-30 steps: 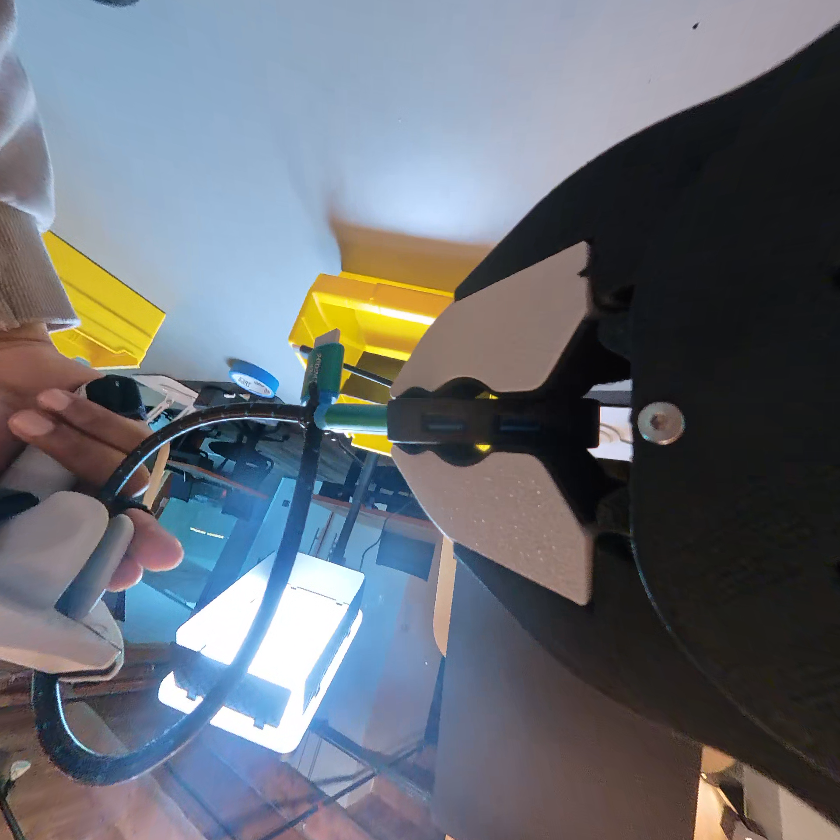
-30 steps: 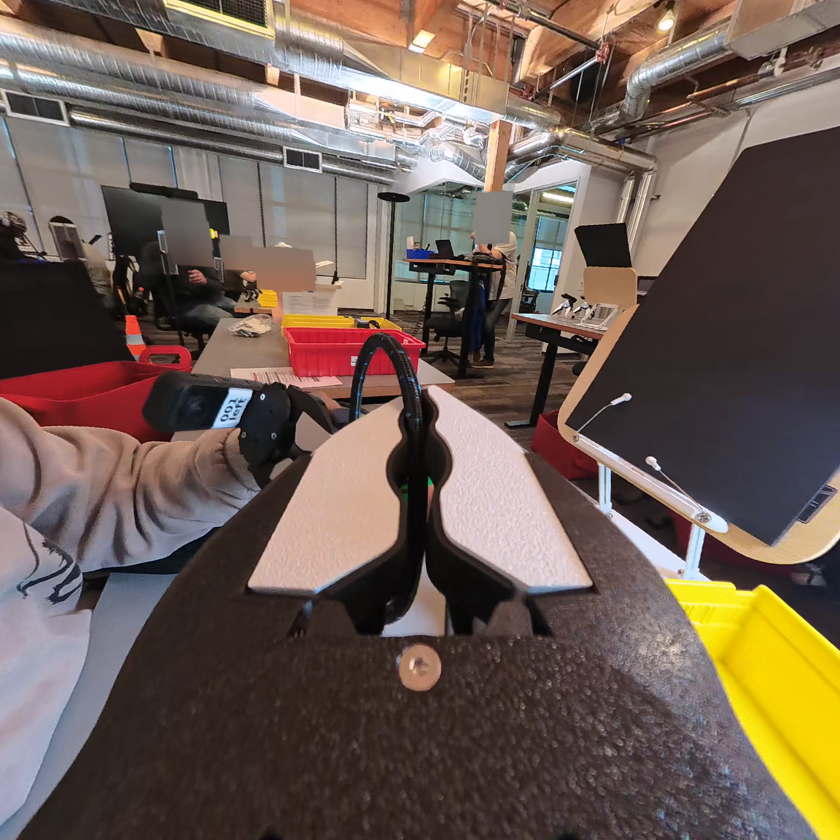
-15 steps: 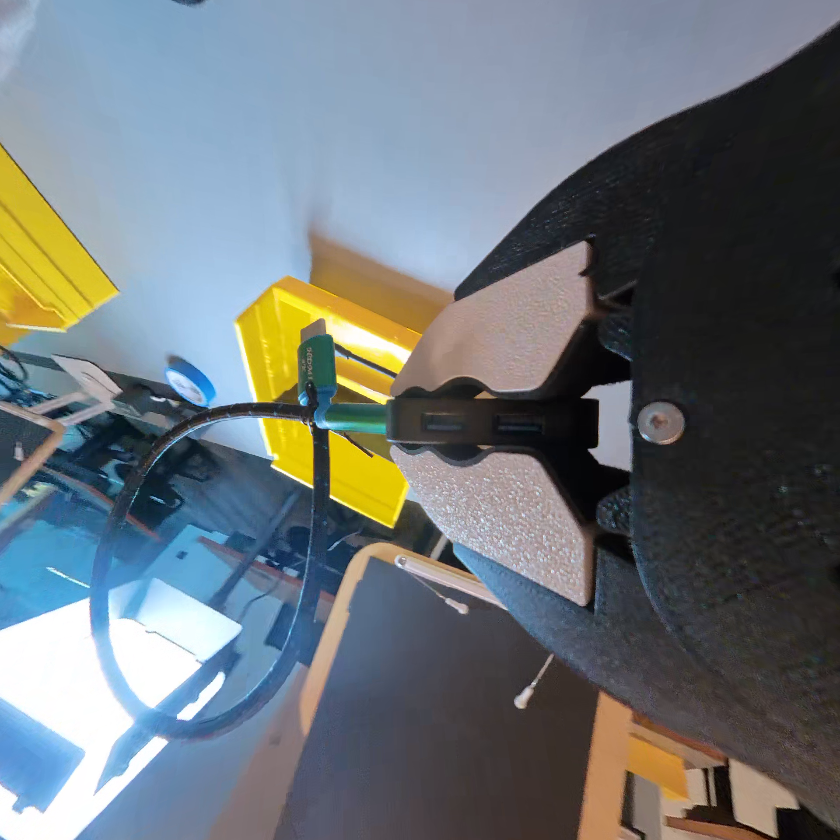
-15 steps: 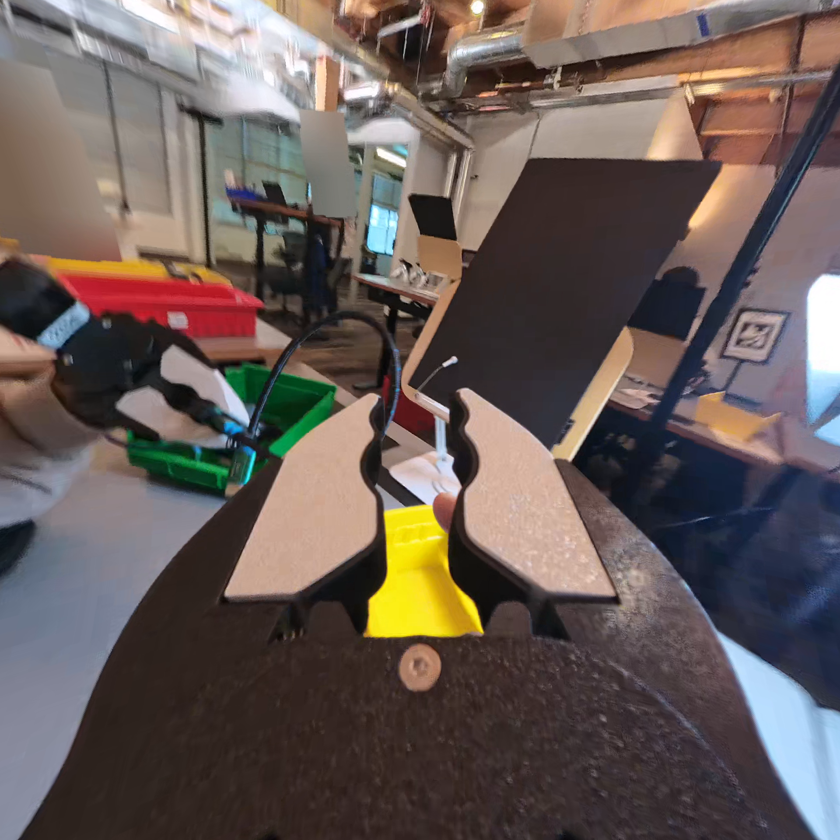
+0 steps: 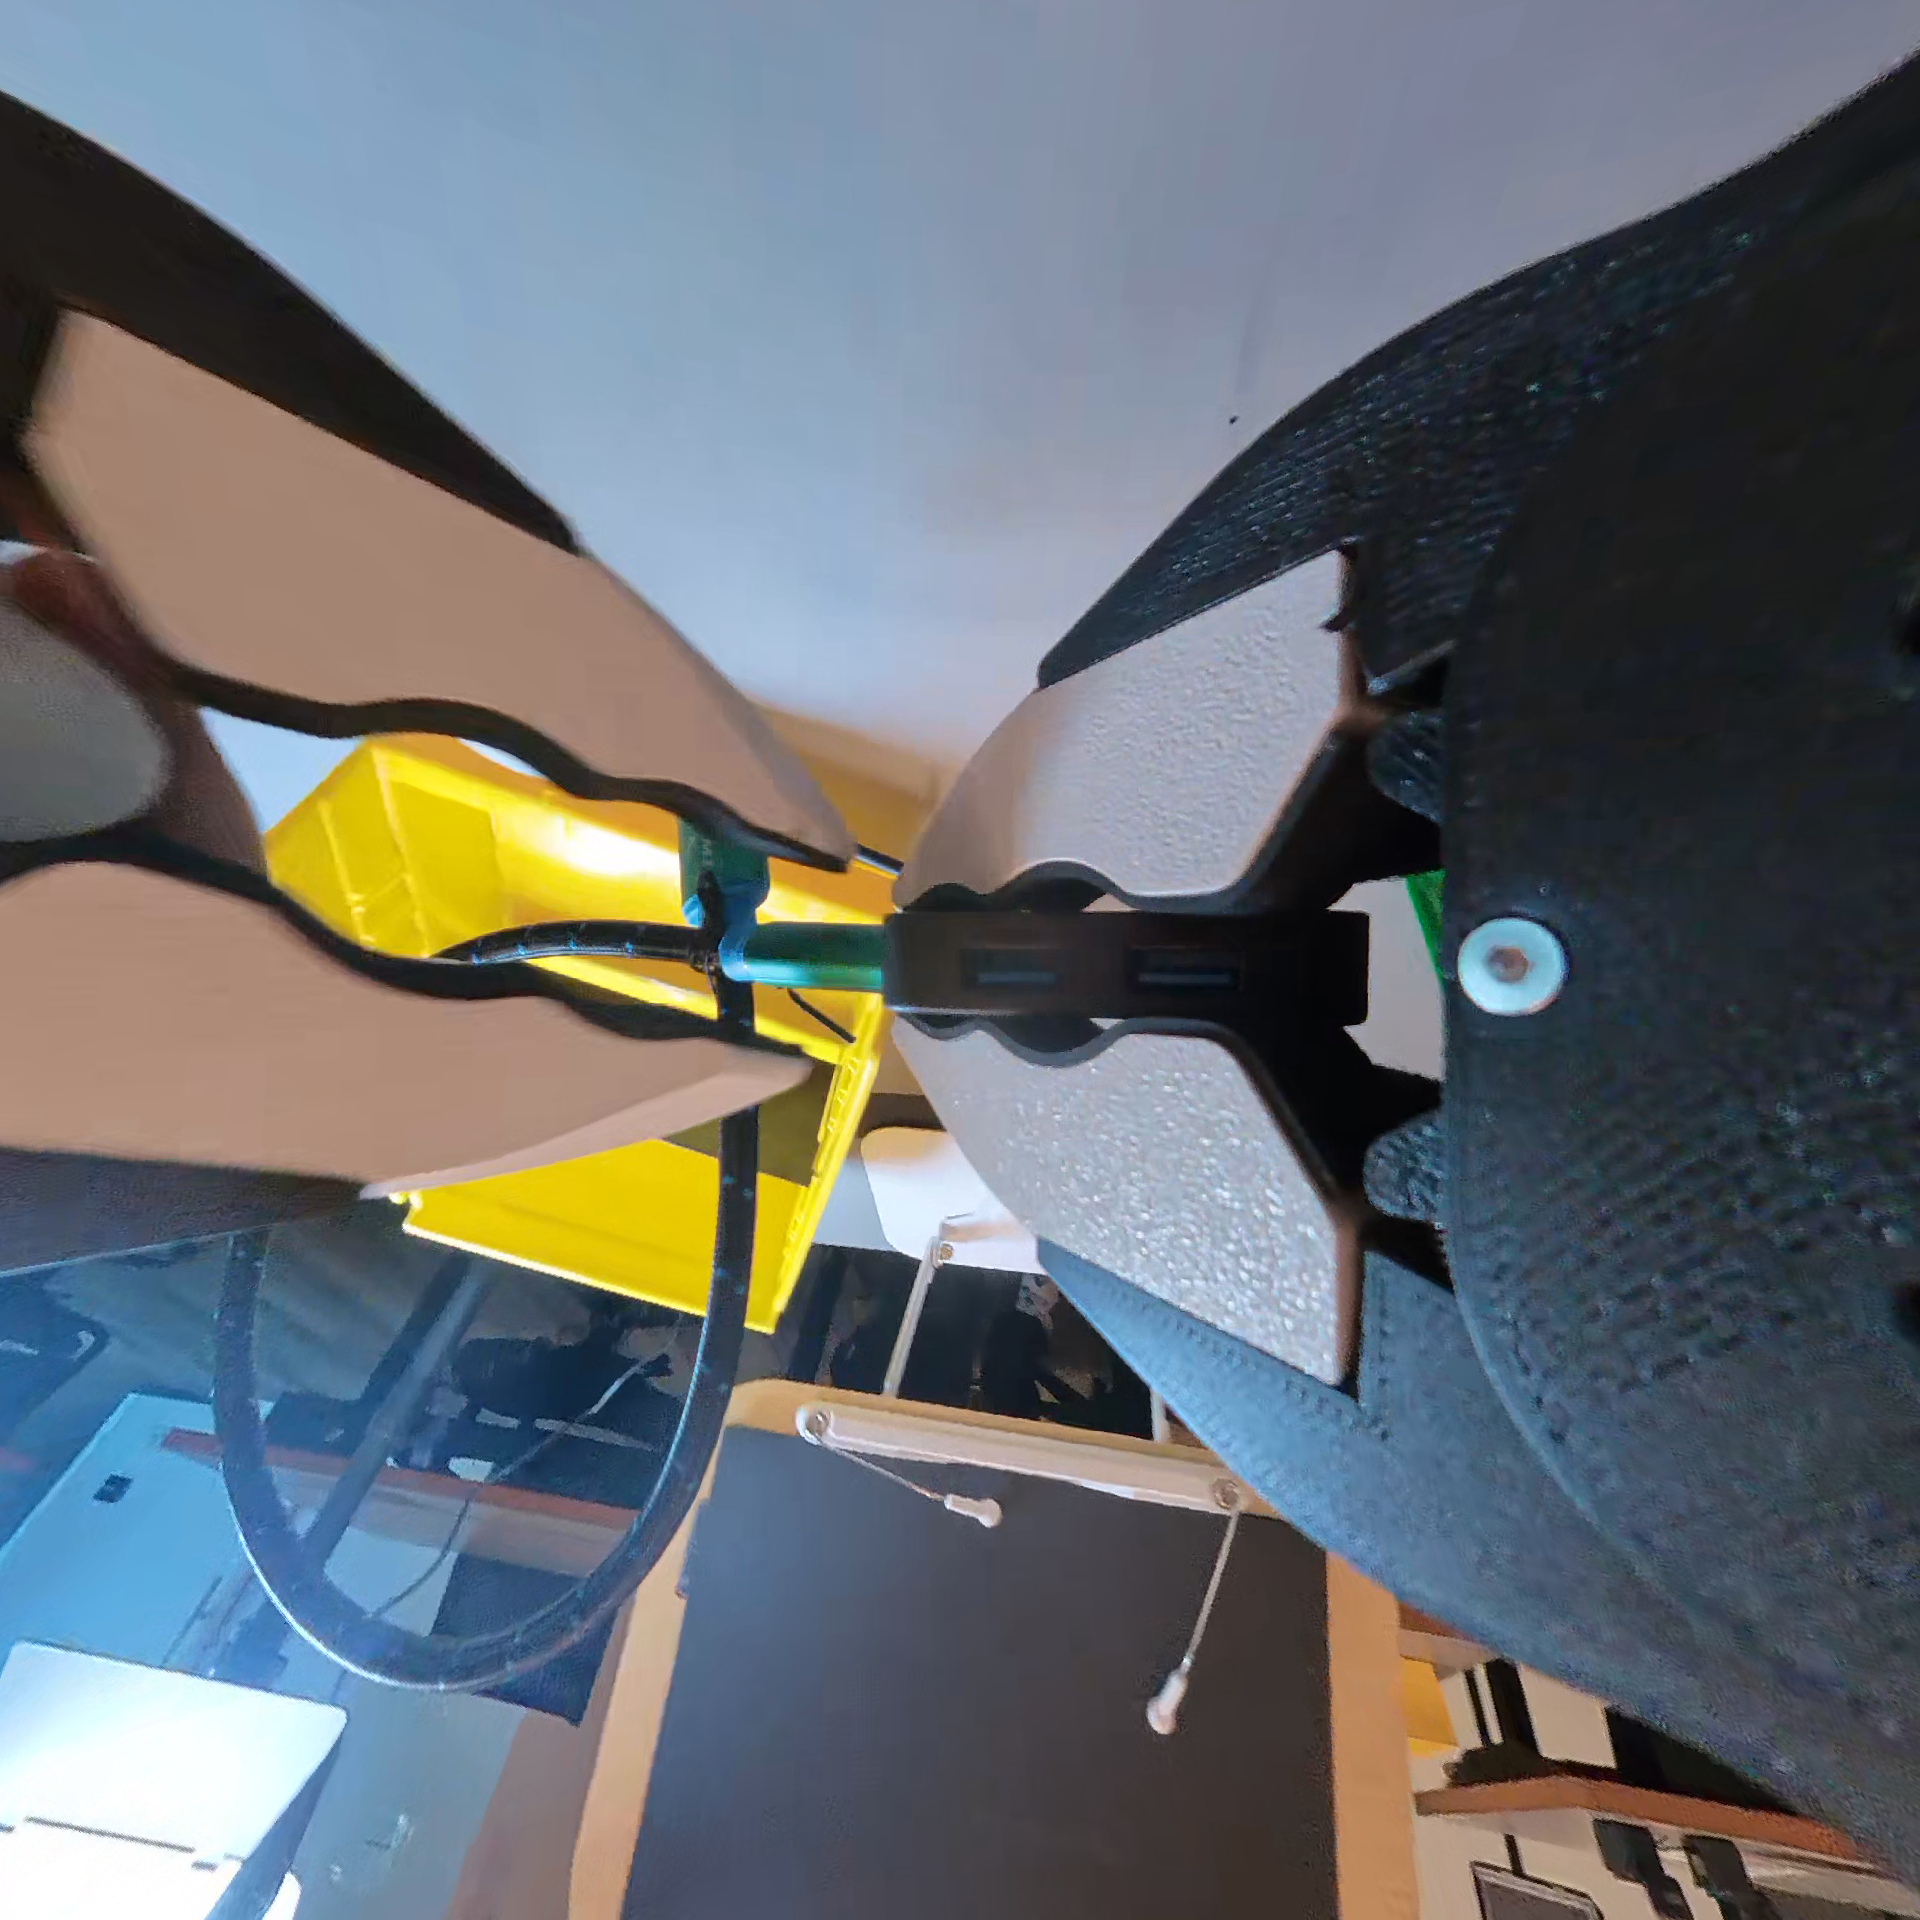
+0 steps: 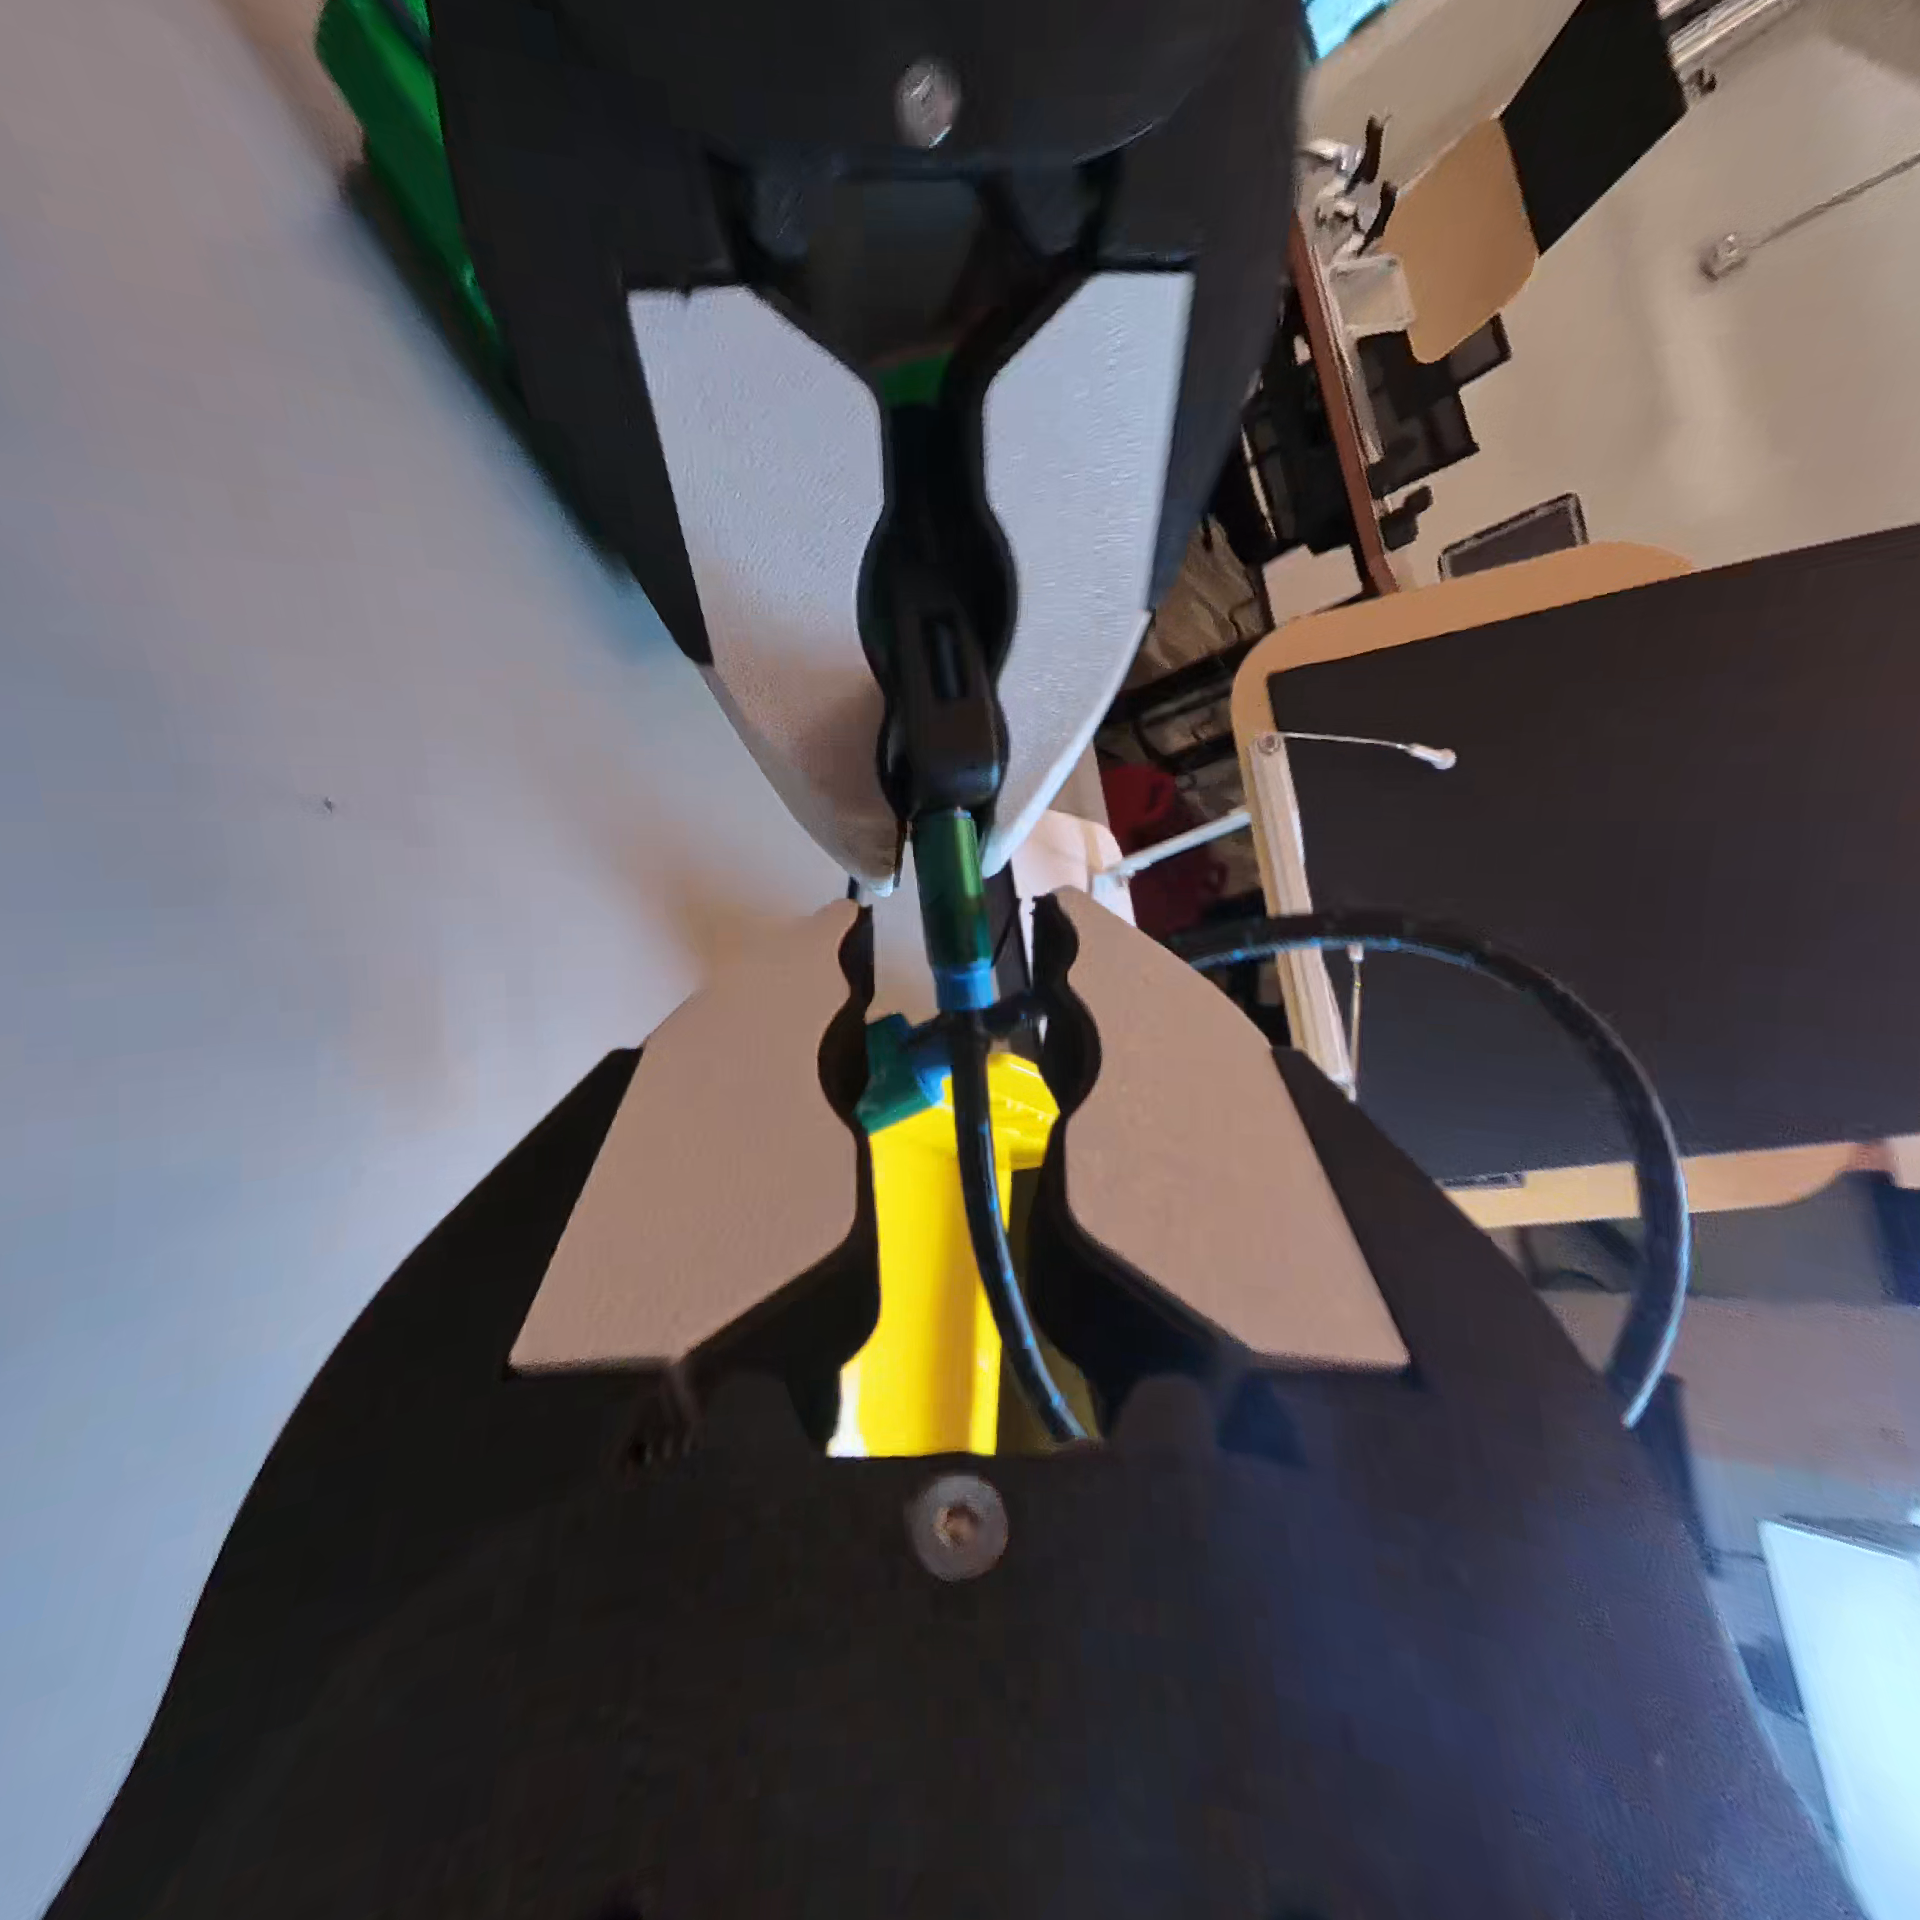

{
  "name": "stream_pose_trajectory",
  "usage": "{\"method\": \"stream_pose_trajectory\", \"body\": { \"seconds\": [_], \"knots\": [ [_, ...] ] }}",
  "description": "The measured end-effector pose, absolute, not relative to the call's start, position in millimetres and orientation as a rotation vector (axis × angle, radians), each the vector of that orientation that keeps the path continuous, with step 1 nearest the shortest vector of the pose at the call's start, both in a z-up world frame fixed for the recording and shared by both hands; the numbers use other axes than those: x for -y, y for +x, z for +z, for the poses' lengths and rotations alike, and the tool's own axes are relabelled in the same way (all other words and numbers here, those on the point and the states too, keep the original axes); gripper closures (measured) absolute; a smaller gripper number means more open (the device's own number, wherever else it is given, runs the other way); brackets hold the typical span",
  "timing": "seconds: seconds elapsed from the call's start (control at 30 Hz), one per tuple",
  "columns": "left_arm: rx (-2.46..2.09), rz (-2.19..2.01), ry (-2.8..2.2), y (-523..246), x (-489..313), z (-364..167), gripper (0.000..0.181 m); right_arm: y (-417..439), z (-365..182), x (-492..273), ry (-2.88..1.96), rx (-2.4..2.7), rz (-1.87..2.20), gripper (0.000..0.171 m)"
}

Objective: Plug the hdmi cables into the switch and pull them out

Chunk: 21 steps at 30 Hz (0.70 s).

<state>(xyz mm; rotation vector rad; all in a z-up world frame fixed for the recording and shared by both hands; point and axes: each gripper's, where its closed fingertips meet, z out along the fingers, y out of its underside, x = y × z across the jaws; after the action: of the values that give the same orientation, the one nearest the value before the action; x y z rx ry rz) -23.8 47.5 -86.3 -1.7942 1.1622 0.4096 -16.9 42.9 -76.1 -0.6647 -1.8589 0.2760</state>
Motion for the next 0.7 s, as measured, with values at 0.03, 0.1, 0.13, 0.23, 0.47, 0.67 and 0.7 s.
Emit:
{"method": "stream_pose_trajectory", "body": {
  "seconds": [0.03, 0.1, 0.13, 0.23, 0.47, 0.67, 0.7],
  "knots": [
    [-1.176, 0.392, -1.789, -19, -47, -87, 0.167, -19, -81, -46, -0.655, 1.866, 0.219, 0.144],
    [-1.21, 0.395, -1.782, -15, -44, -89, 0.167, -20, -87, -46, -0.629, 1.88, 0.213, 0.158],
    [-1.229, 0.41, -1.771, -14, -42, -89, 0.167, -19, -87, -44, -0.63, 1.891, 0.261, 0.159],
    [-1.243, 0.373, -1.732, -11, -39, -85, 0.163, -14, -87, -42, -0.645, 1.929, 0.365, 0.159],
    [-1.272, 0.384, -1.712, -8, -36, -85, 0.167, -10, -89, -47, -0.666, 1.936, 0.435, 0.152],
    [-1.3, 0.392, -1.774, -16, -35, -95, 0.166, -10, -95, -39, -0.618, 1.987, 0.383, 0.159],
    [-1.307, 0.383, -1.781, -16, -34, -96, 0.166, -10, -95, -38, -0.614, 2.0, 0.398, 0.159]
  ]
}}
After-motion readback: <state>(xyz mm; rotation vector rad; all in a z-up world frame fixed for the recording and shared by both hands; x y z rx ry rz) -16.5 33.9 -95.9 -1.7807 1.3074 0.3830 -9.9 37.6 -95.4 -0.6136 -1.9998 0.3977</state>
